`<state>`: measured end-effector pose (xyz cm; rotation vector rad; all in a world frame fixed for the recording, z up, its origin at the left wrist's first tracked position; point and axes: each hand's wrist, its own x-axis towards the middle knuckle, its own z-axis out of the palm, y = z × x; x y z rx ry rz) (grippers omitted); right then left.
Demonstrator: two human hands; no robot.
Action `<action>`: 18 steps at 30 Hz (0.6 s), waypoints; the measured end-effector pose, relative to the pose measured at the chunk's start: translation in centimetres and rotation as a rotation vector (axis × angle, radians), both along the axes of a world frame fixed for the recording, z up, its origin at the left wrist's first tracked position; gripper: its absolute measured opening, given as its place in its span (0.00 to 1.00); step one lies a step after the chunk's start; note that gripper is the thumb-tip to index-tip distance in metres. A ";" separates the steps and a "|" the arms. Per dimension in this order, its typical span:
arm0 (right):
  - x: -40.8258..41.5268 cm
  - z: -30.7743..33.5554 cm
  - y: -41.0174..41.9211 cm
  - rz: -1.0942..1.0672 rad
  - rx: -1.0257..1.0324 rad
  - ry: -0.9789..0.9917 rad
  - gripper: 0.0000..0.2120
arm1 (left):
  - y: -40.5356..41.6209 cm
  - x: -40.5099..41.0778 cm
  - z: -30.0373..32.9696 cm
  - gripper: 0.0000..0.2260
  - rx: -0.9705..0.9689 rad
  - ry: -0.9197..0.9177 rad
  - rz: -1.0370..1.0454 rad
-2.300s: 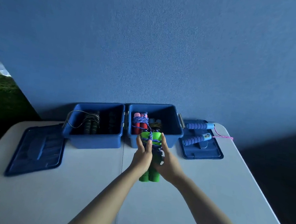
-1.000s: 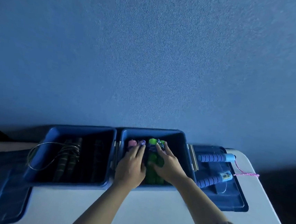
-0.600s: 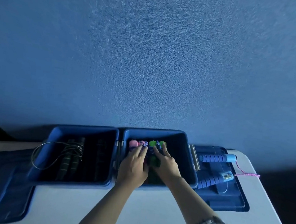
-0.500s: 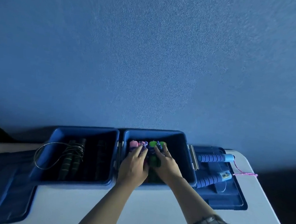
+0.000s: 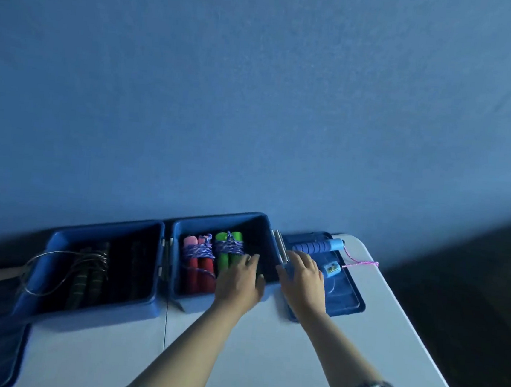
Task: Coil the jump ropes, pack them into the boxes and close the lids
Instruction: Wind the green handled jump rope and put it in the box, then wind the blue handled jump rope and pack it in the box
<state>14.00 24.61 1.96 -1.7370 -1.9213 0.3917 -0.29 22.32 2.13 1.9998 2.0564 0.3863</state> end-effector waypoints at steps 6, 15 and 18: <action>5.5 -0.9 -0.2 -0.121 -0.155 0.022 0.22 | 1.8 4.8 0.7 0.21 0.020 -0.016 -0.110; 9.7 -4.2 3.4 -0.207 -0.370 0.062 0.22 | 8.8 9.3 0.2 0.19 -0.090 0.161 -0.172; 10.1 -5.4 5.5 -0.222 -0.427 0.088 0.24 | 11.4 10.6 -0.4 0.17 -0.114 0.228 -0.164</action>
